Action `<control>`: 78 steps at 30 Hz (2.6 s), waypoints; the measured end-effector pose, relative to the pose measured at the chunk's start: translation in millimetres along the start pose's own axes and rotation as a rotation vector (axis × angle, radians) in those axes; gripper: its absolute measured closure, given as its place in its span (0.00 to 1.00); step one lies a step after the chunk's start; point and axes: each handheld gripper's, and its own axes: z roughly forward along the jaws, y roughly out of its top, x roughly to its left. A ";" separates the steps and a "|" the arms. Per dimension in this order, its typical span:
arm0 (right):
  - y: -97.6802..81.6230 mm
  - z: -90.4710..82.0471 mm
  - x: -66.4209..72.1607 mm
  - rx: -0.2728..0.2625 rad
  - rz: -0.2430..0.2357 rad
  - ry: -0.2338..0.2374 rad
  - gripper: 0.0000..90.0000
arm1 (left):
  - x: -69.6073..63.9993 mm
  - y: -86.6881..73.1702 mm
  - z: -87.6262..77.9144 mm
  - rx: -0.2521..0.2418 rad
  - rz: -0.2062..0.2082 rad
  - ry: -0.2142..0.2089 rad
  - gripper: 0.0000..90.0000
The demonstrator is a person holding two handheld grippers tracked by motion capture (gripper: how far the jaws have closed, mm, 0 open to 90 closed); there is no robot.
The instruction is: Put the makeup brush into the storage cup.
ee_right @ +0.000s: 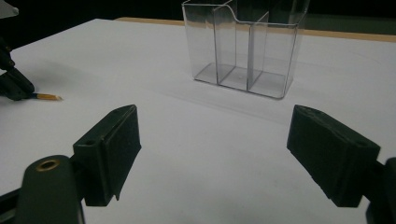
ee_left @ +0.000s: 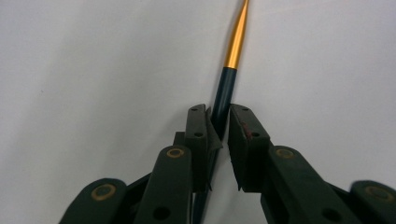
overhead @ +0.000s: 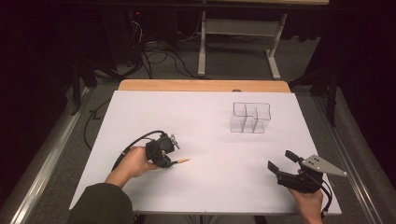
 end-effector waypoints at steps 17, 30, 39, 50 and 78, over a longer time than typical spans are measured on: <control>0.2 -0.6 -0.1 -0.003 0.000 0.000 0.21 | 0.5 -0.2 -0.3 0.003 -0.027 -0.010 0.92; 0.0 0.1 0.1 0.000 -0.004 0.002 0.21 | 2.2 -3.5 -0.9 -0.023 -0.062 -0.021 0.92; -0.1 0.2 -0.1 0.000 -0.001 -0.002 0.21 | 2.3 -6.7 -6.7 -0.068 -0.071 -0.021 0.92; 0.1 -1.2 -0.2 -0.007 -0.006 -0.012 0.22 | 2.3 -10.1 -18.0 -0.124 -0.099 -0.013 0.92; 0.4 -2.3 0.6 -0.016 -0.008 -0.012 0.22 | -15.5 -25.8 -45.5 -0.363 -0.142 -0.010 0.92</control>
